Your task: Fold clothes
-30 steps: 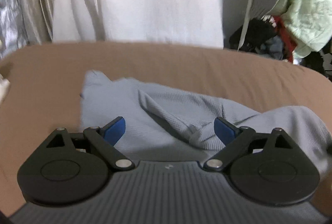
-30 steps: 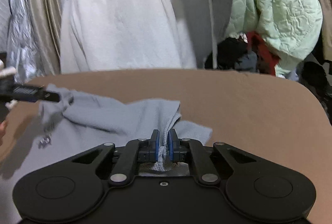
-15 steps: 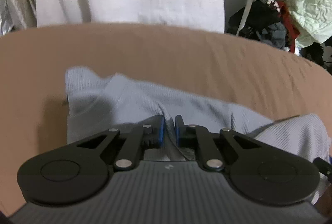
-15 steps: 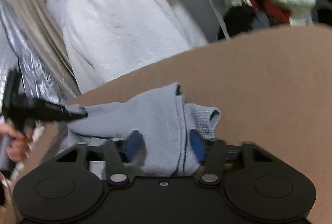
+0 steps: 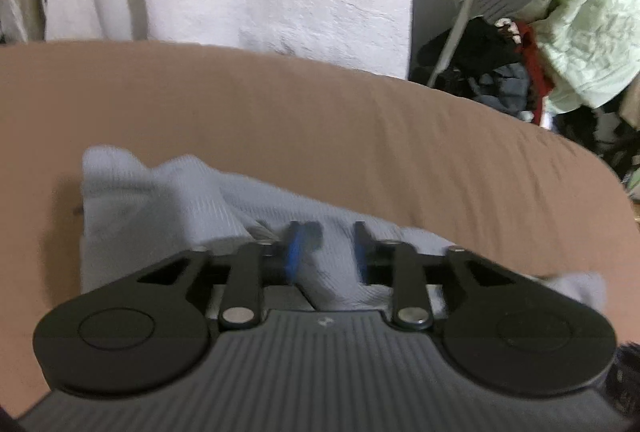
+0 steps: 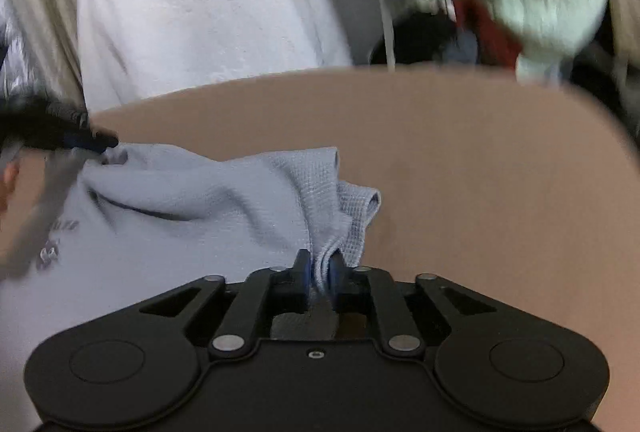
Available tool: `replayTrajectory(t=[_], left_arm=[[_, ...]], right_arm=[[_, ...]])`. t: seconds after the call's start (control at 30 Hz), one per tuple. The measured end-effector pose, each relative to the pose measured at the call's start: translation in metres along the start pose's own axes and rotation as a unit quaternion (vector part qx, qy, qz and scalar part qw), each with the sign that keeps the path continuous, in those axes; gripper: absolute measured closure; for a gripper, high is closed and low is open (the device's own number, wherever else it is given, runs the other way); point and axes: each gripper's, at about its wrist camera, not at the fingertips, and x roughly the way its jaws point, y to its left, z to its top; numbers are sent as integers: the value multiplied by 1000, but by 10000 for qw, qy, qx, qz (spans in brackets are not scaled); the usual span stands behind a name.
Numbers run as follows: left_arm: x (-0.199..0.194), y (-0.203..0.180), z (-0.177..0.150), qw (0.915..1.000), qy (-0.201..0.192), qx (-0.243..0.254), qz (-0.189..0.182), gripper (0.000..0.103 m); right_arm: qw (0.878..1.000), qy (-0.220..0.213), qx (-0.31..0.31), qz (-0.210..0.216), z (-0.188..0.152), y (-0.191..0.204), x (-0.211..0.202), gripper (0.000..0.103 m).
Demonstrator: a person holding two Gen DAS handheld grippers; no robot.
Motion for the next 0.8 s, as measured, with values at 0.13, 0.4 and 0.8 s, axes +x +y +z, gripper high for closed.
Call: replayTrajectory(t=[0.13,0.4,0.8], left_arm=[[-29,-2,-33,9982,-545,236,12,47],[-38,-35,-56,9871,-181,1330,-876,49],[-32,-47,-38,9925,60,1218,-42,48]], right_arm=[[9580,-545,2094,1884,-9,-75,5,56],[9840,-685,884,1389,-9,-47,7,54],[9940,-714,-757,-340,11,9,-12,90]])
